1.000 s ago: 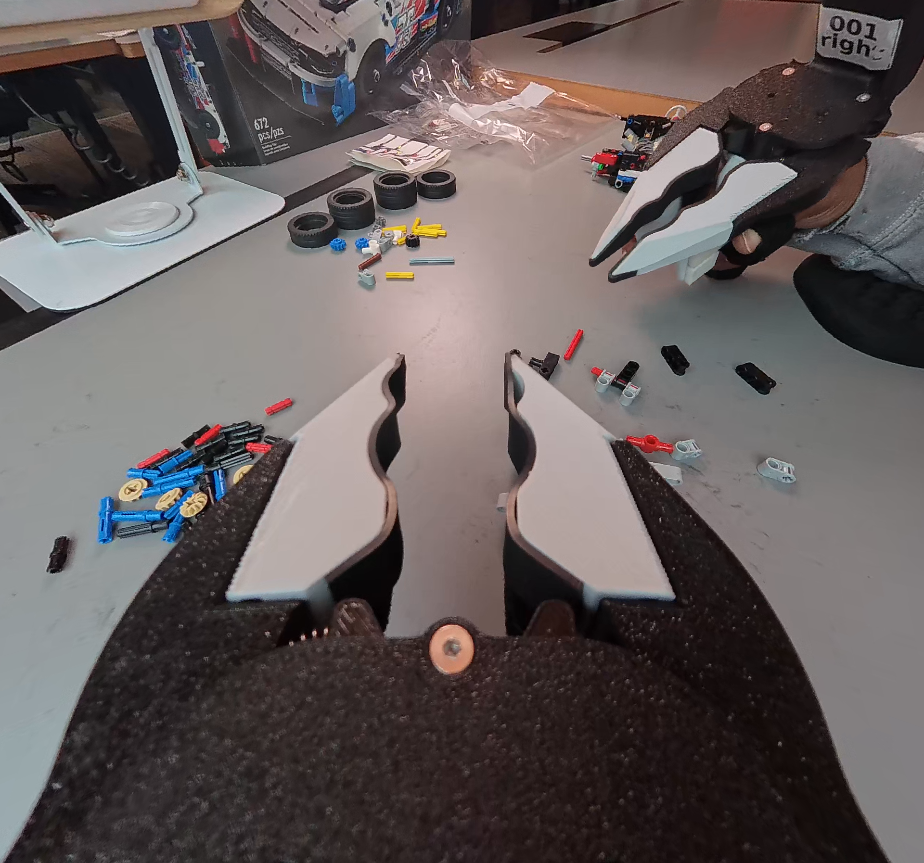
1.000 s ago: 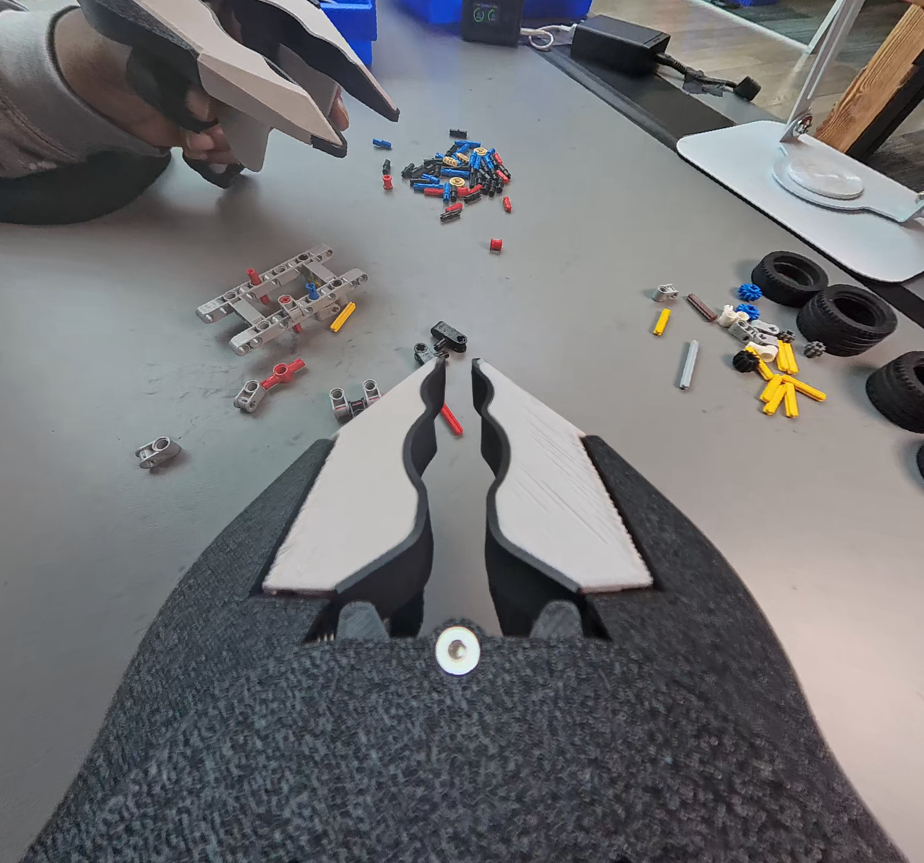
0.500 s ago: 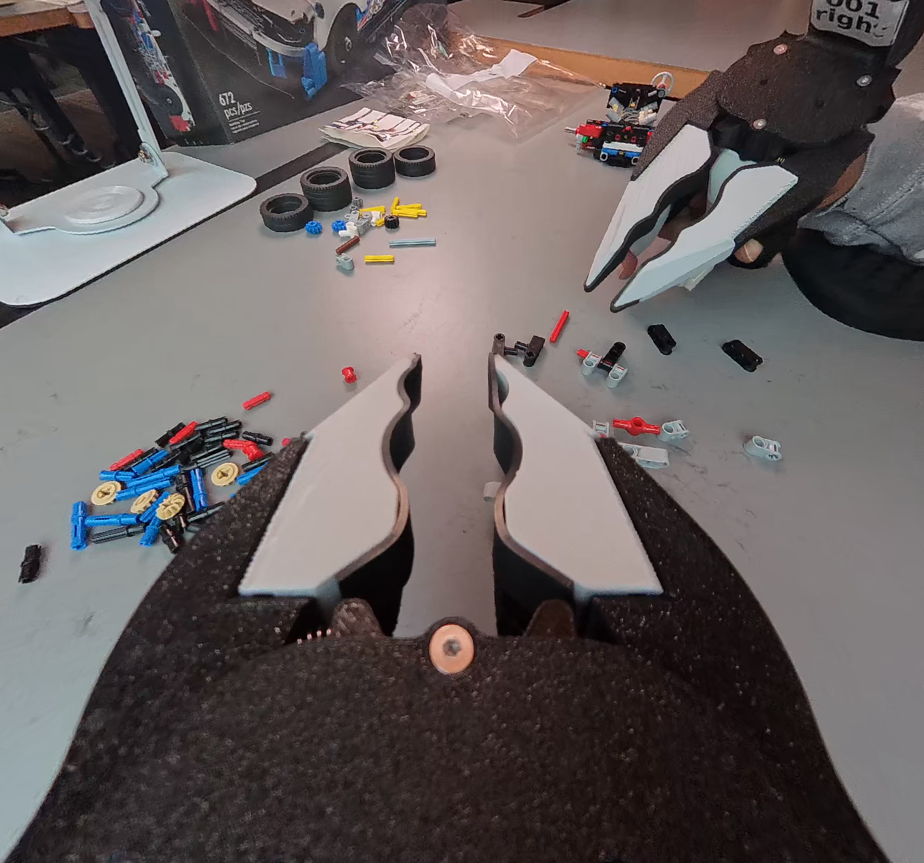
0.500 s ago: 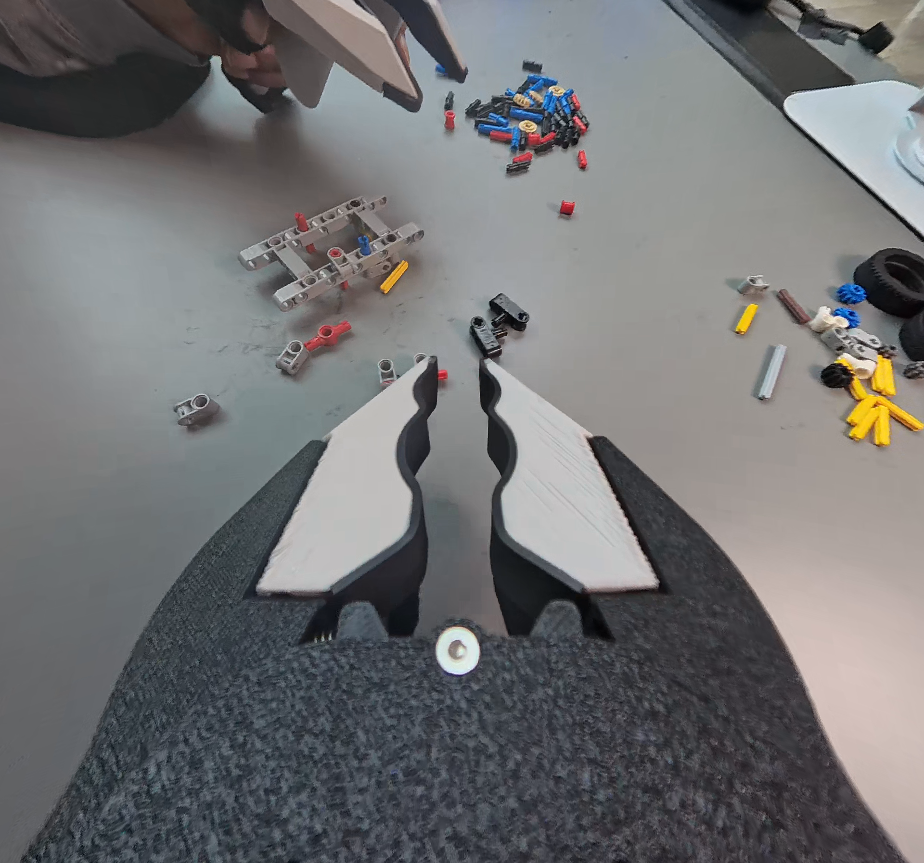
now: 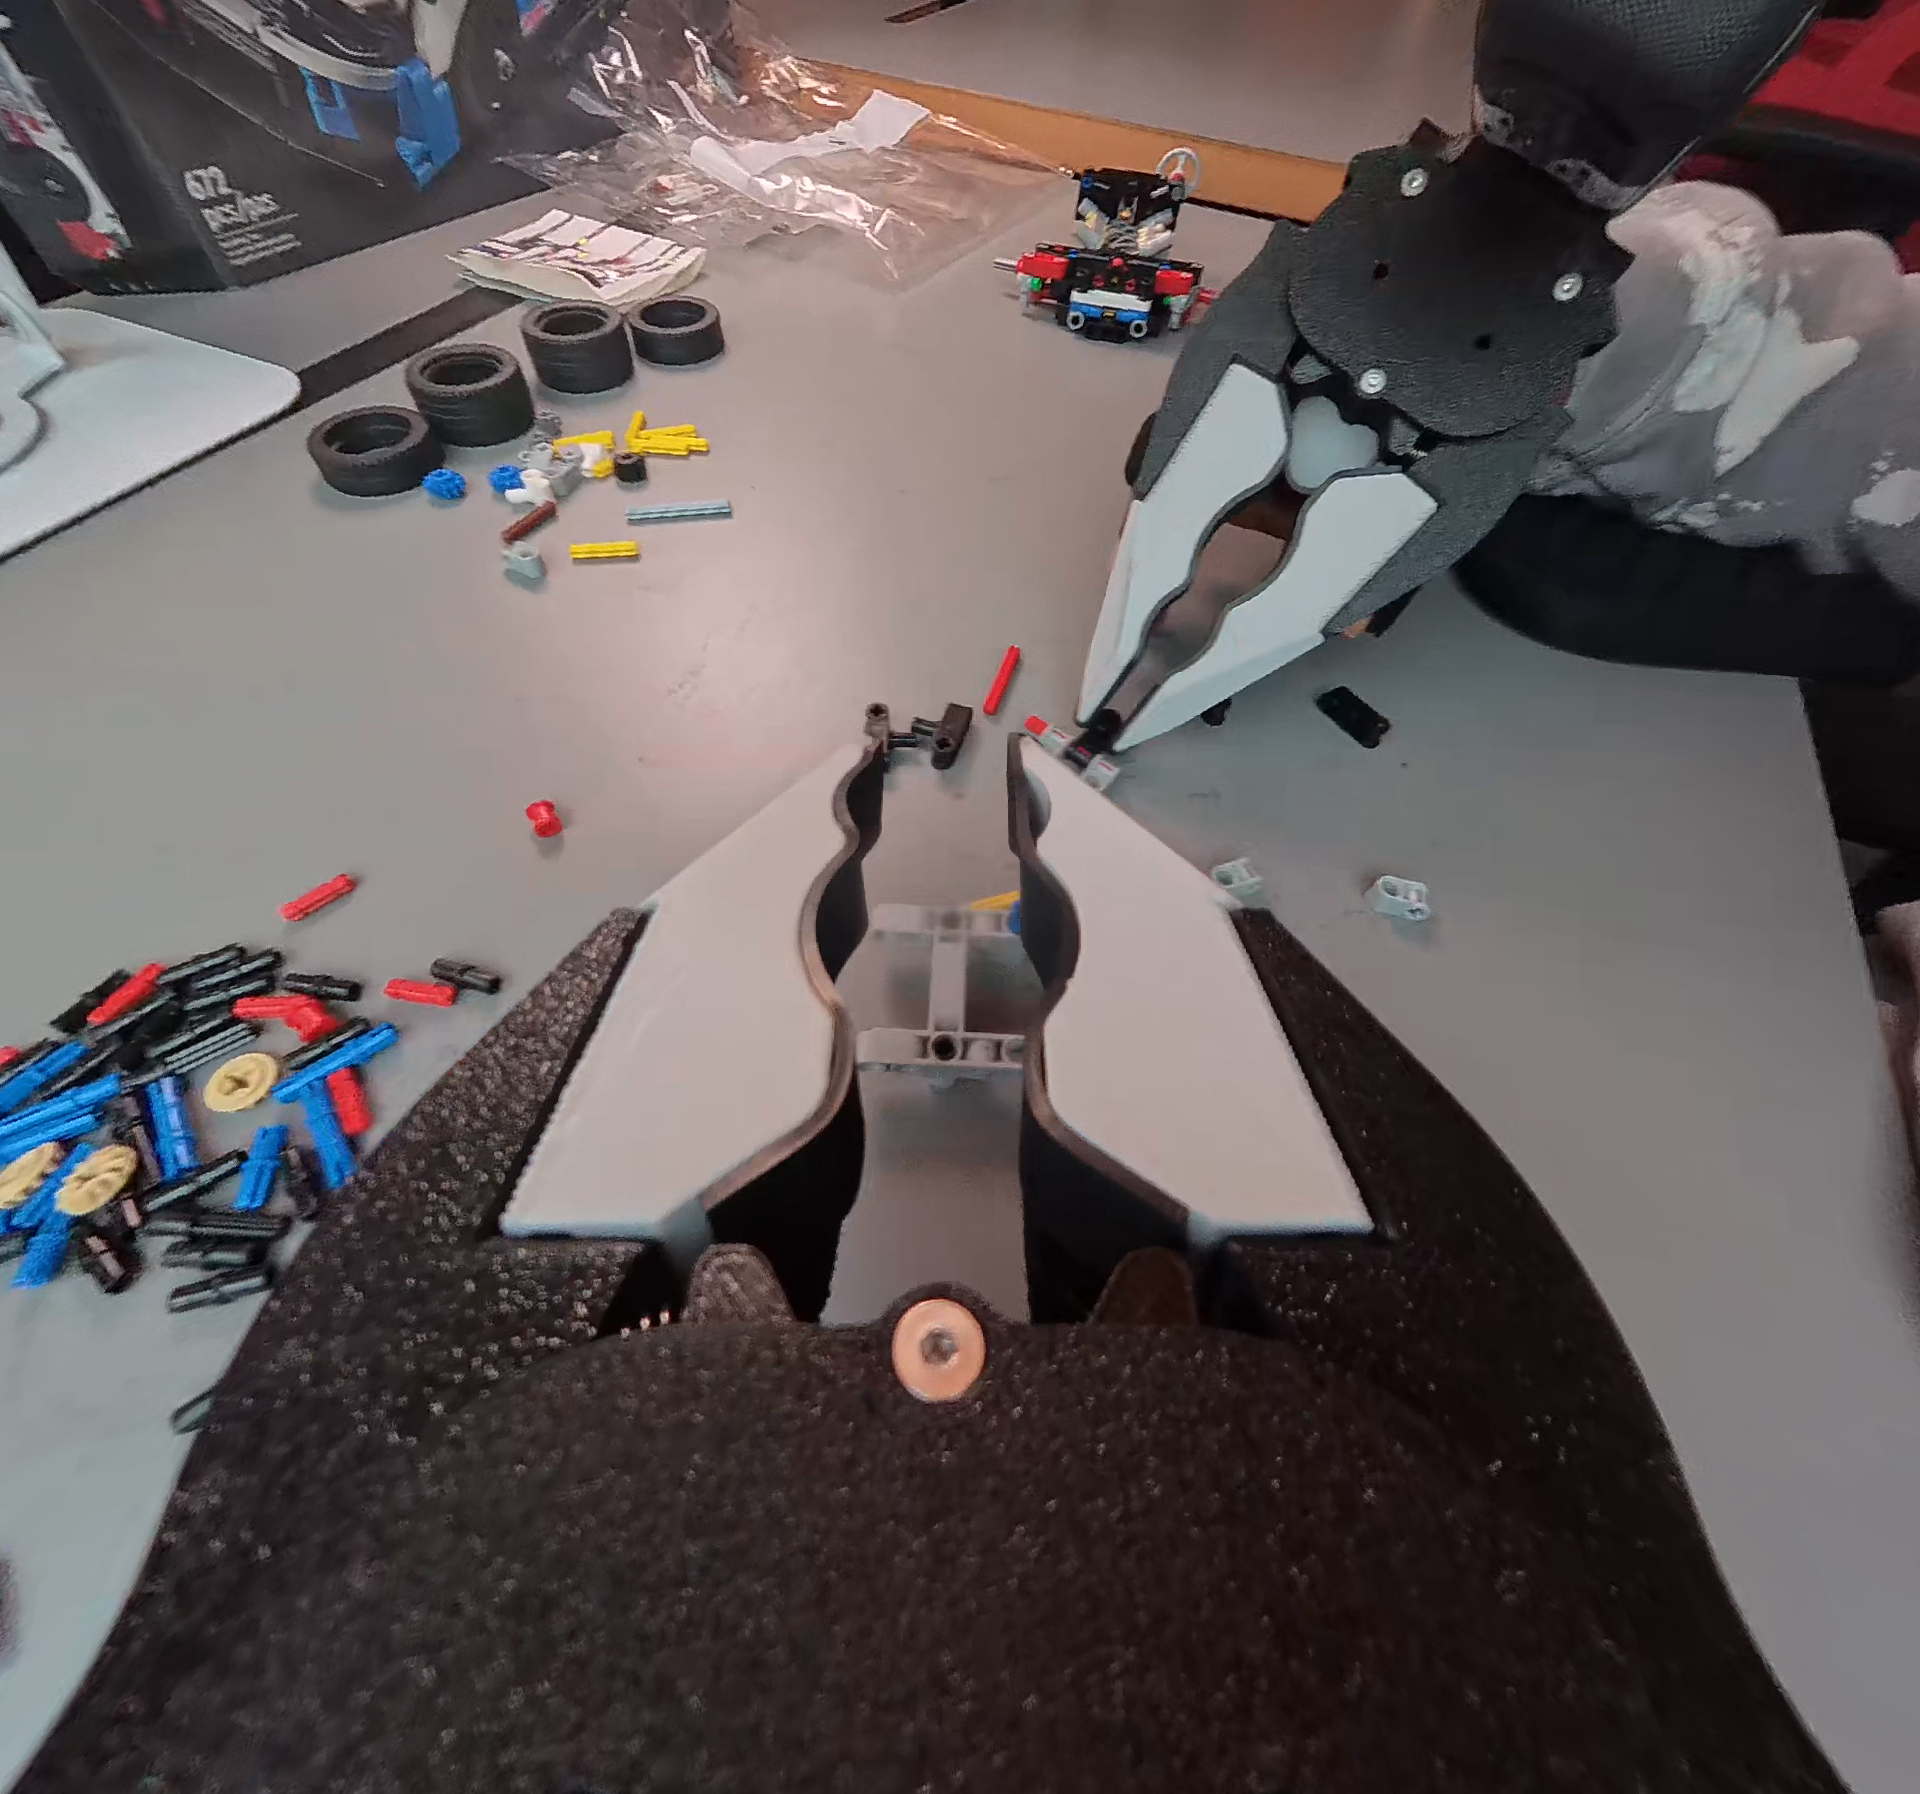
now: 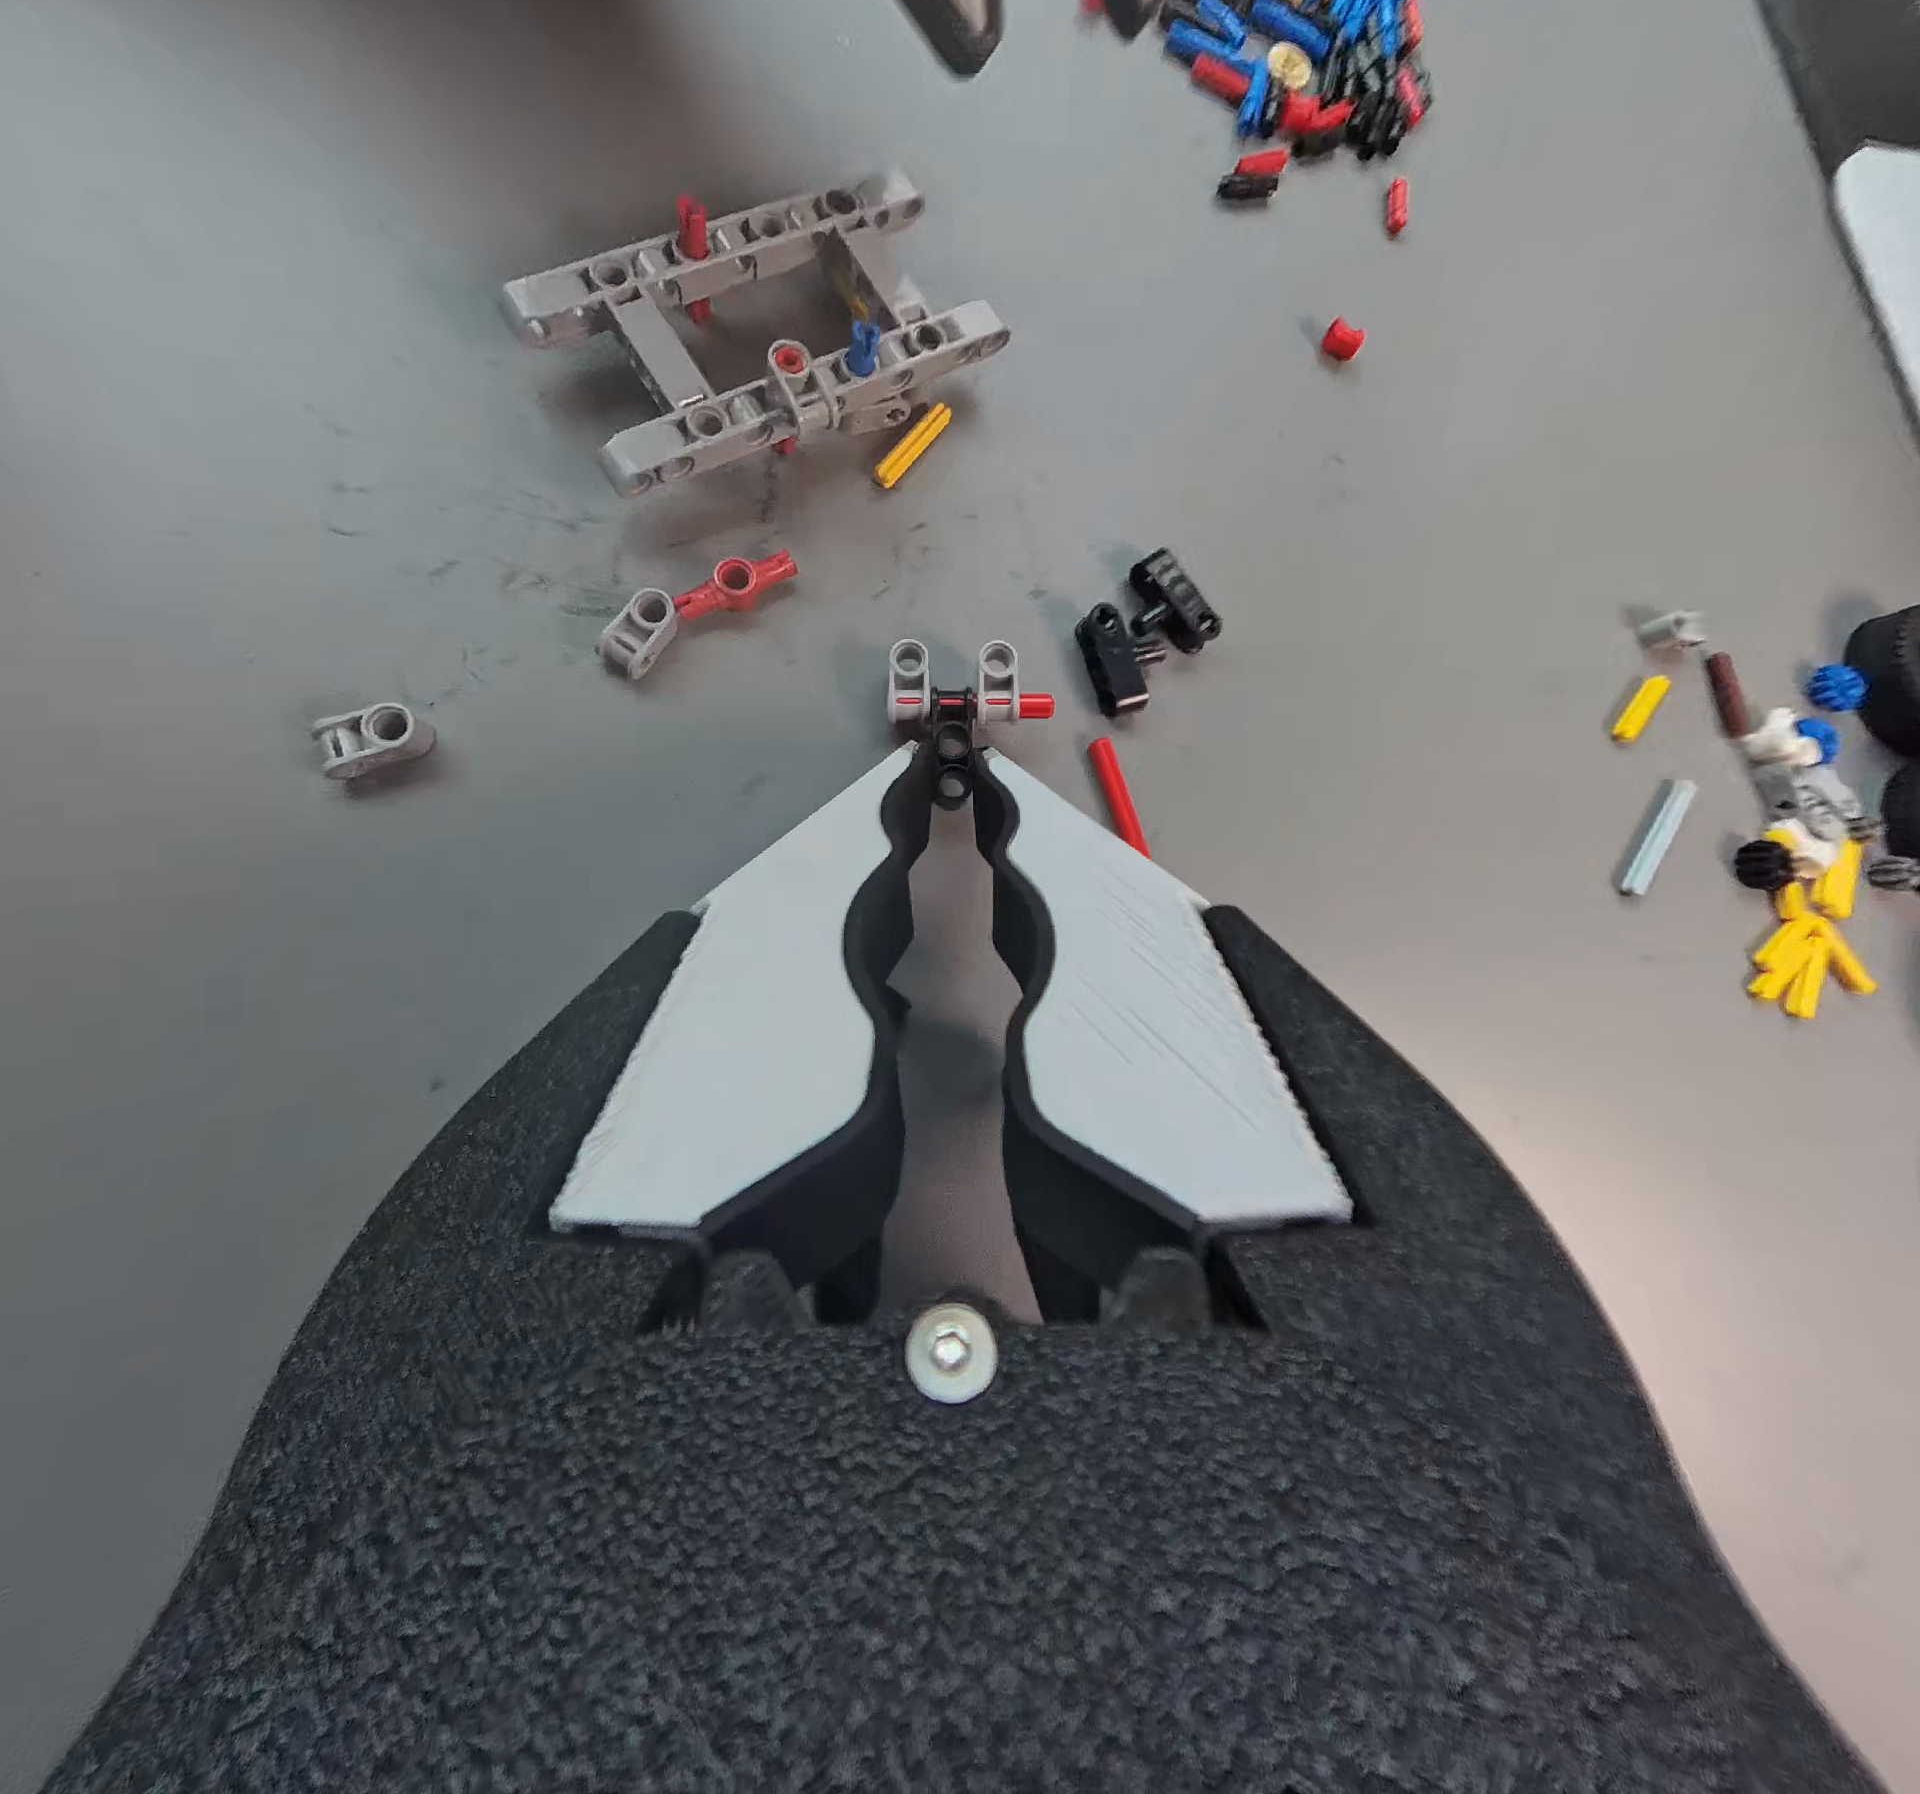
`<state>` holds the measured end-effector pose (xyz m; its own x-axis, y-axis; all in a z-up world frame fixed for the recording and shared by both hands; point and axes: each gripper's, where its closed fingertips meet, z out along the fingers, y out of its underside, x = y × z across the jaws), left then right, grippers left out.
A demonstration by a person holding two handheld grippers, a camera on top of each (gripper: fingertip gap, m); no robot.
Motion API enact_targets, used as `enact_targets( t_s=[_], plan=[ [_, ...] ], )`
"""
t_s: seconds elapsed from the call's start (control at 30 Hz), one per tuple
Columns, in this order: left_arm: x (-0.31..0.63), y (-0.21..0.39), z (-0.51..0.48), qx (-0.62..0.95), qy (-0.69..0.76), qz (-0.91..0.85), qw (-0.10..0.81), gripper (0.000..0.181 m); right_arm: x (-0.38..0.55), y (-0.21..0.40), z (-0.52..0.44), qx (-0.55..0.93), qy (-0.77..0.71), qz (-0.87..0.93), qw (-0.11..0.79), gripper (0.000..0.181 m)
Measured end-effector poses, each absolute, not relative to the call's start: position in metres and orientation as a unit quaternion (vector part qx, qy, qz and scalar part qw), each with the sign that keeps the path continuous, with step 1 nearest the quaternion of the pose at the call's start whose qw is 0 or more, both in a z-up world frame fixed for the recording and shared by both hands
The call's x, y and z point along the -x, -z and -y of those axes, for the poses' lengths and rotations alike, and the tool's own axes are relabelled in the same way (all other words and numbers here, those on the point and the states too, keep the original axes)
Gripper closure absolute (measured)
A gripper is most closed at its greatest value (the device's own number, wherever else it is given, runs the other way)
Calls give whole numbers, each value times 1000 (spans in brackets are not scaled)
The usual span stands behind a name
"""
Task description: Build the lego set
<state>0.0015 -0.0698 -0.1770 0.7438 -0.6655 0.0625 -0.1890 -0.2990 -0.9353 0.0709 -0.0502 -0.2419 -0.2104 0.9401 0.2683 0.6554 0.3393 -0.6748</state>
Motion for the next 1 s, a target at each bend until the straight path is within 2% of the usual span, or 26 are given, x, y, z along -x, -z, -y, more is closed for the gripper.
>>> enact_targets(
  t_s=[0.03,0.1,0.27,0.33,0.43,0.47,0.57,0.73,1.0],
  plan=[
    [-6,177,72,774,247,-275,515,155,-66,235,49,520,-215,742,365,174],
    [-13,172,75,771,280,-261,508,150,-53,205,49,484,-238,710,452,174],
    [-27,151,81,746,406,-201,489,143,-36,161,69,404,-250,676,564,174],
    [-31,150,84,740,434,-195,475,149,-33,155,74,381,-237,675,586,174],
    [-33,148,87,735,439,-203,475,171,-31,153,84,363,-238,677,595,174],
    [-33,149,87,736,436,-206,475,172,-31,152,85,357,-236,676,600,174],
    [-32,151,90,738,414,-235,478,175,-32,154,89,379,-287,672,568,172],
    [-32,166,95,743,309,-330,494,176,-41,155,97,441,-439,646,443,161],
    [-52,182,114,729,248,-431,470,177,-45,174,118,428,-445,691,377,168]
  ],
)
